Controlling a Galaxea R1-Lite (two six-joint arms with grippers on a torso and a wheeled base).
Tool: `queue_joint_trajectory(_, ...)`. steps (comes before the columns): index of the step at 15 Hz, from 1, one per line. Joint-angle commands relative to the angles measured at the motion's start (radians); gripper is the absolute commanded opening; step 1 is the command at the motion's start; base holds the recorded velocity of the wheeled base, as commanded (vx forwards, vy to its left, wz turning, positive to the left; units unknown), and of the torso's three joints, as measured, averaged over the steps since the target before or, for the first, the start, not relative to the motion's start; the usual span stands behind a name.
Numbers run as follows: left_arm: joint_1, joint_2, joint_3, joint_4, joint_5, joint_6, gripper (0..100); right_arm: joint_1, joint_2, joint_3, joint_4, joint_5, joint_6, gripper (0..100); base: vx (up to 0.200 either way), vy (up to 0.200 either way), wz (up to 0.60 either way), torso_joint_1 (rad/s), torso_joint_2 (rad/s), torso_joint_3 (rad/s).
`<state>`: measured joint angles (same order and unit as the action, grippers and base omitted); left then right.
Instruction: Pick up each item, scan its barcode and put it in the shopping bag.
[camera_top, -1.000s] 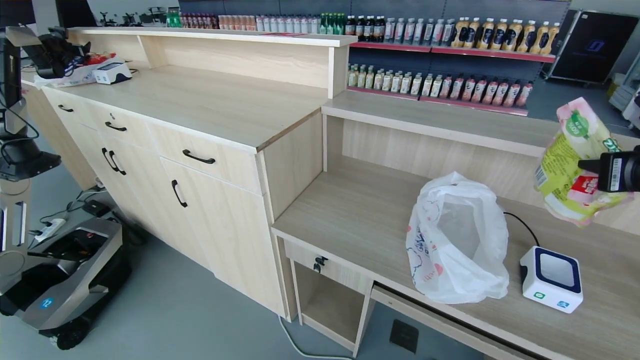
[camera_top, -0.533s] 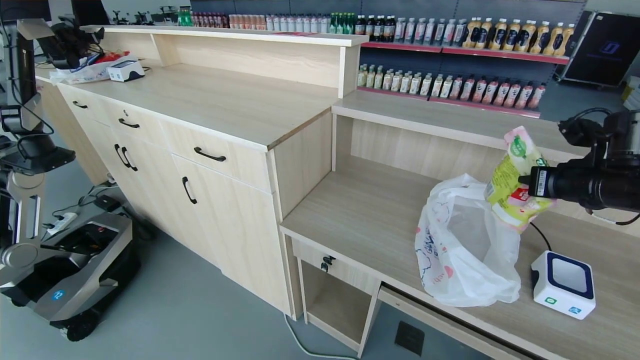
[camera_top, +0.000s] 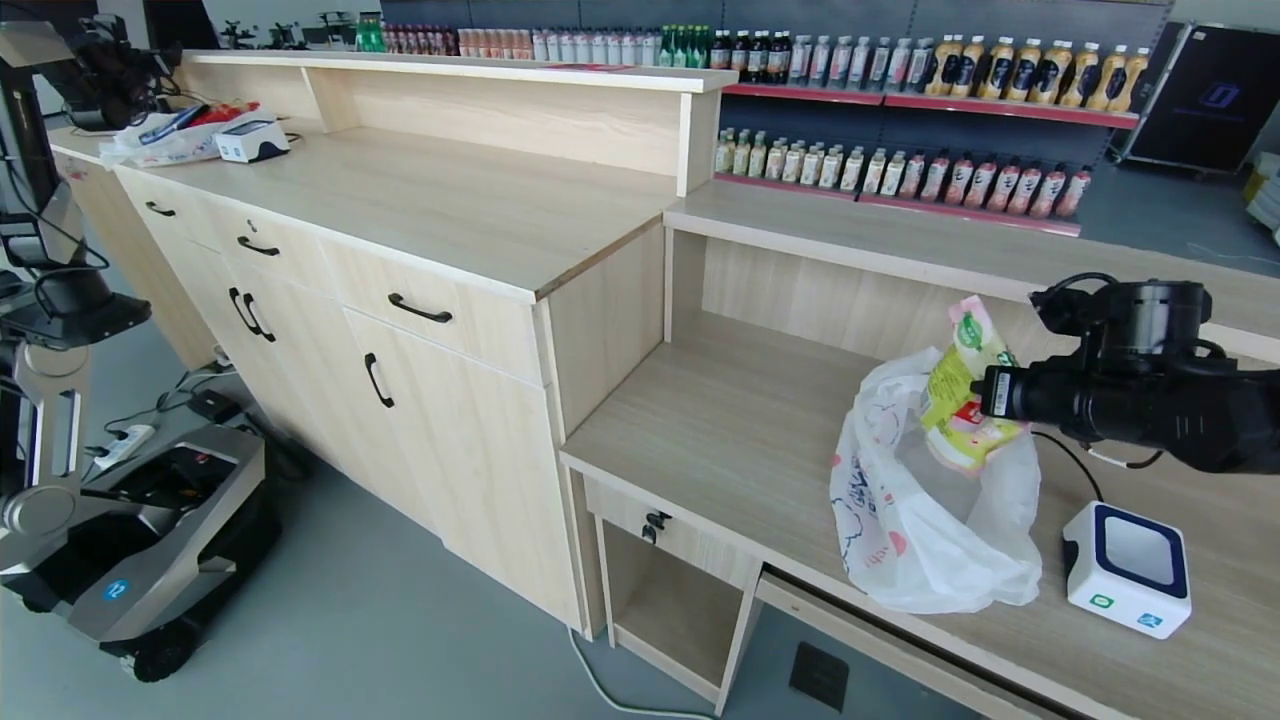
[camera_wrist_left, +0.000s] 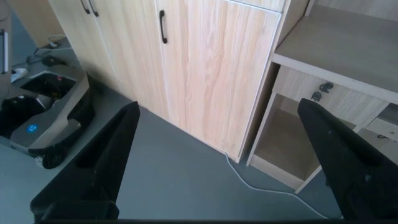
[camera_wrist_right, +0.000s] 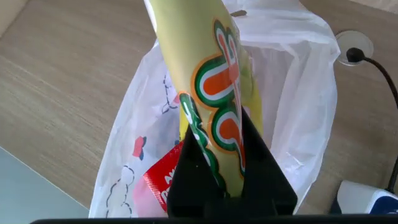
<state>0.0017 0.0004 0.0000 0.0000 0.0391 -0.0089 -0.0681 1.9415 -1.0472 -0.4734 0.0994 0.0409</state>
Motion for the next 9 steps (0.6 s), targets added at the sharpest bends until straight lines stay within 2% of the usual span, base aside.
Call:
queue_joint_trajectory(1,0.000,0.000,0.000,0.000,0.001,0.000,100,-0.001,0.065,-0.005,-0.002,0.000,0.002,0,0.000,0.000,0.00,0.000,0.00,0.000)
queue_joint_trajectory(5,0.000,0.000,0.000,0.000,0.001,0.000,100,0.011,0.126,-0.082,-0.007,0.000,0.080,0,0.000,0.000,0.00,0.000,0.00,0.000)
queue_joint_trajectory(9,0.000,0.000,0.000,0.000,0.001,0.000,100,0.011,0.166,-0.085,-0.048,0.000,0.083,0,0.000,0.000,0.00,0.000,0.00,0.000)
